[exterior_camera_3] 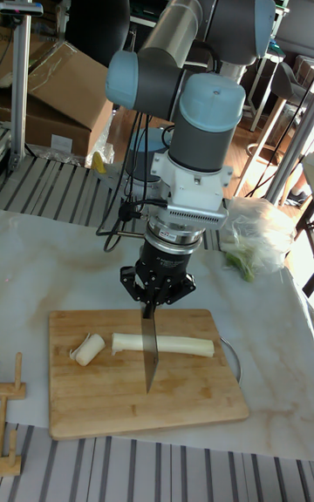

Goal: Chop the scallions

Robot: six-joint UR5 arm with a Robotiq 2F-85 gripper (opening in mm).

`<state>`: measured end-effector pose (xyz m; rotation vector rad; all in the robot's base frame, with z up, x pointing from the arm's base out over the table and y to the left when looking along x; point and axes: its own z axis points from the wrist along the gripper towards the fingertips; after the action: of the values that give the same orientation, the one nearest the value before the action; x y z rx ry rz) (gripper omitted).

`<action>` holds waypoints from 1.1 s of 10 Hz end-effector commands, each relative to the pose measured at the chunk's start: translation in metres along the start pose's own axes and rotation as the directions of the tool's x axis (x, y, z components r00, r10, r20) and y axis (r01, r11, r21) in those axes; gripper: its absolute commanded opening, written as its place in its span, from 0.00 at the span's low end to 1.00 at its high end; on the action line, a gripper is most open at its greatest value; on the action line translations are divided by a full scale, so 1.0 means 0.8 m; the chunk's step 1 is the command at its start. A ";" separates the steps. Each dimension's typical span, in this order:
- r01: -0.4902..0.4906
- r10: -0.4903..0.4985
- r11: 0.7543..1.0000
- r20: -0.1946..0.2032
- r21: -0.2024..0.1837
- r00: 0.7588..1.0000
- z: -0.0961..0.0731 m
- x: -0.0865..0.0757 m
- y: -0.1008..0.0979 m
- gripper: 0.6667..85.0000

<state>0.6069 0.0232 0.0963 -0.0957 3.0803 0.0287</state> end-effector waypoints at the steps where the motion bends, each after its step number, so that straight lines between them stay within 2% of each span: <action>1: -0.006 0.007 1.000 0.014 -0.006 1.000 0.003 0.005 0.003 0.01; 11: -0.024 0.024 1.000 0.013 -0.020 1.000 0.004 0.000 0.014 0.01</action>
<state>0.6053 0.0292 0.0914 -0.0769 3.0692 0.0357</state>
